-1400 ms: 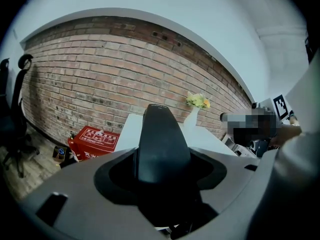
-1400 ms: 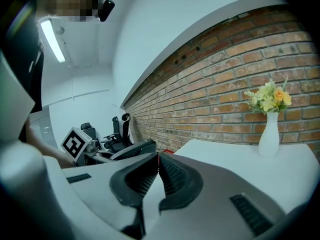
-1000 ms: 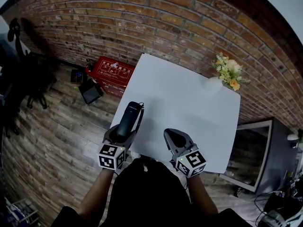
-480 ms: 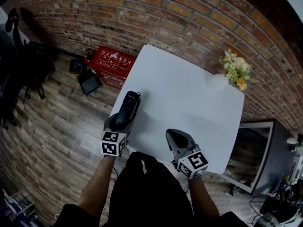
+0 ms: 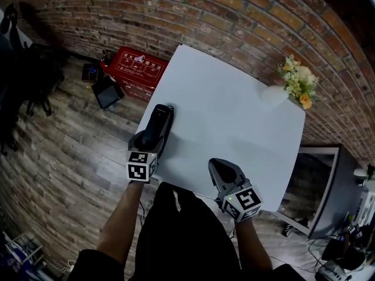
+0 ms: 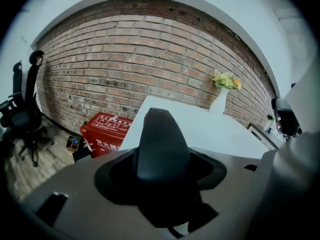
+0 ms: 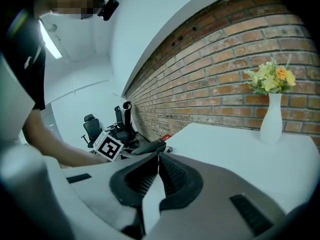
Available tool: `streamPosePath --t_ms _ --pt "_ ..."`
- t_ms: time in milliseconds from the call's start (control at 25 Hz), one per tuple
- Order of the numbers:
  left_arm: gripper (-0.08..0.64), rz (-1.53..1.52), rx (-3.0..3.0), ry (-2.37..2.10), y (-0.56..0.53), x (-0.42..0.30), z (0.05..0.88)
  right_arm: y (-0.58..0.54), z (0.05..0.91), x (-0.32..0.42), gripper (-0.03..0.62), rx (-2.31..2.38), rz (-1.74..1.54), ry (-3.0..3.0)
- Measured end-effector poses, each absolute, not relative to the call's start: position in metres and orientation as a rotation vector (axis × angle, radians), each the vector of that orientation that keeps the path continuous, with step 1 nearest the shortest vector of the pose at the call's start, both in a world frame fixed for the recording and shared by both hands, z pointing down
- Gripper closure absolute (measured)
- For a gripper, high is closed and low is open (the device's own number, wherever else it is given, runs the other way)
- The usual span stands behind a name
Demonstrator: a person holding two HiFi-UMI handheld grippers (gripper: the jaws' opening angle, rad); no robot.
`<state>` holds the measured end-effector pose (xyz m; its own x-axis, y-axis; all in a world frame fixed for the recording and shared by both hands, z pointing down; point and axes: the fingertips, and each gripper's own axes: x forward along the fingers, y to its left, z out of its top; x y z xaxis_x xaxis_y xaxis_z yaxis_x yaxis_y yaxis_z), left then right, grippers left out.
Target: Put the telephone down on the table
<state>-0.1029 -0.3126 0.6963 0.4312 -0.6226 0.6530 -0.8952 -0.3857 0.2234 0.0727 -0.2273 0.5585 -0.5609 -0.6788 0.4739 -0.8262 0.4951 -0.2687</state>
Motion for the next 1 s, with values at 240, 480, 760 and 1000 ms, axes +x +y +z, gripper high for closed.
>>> streamPosePath --t_ms 240,480,760,1000 --pt "0.276 0.679 2.109 -1.278 -0.321 -0.102 0.707 -0.225 0.563 0.073 0.569 1.276 0.687 -2.418" --pt "0.276 0.739 2.112 -1.268 -0.329 -0.098 0.716 -0.225 0.565 0.077 0.569 1.294 0.695 -2.392" --pt "0.276 0.828 2.117 -1.218 -0.331 -0.096 0.725 -0.225 0.566 0.078 0.569 1.31 0.703 -2.384" --pt "0.275 0.891 2.148 -1.22 -0.333 -0.096 0.728 -0.225 0.568 0.082 0.569 1.326 0.713 -2.371"
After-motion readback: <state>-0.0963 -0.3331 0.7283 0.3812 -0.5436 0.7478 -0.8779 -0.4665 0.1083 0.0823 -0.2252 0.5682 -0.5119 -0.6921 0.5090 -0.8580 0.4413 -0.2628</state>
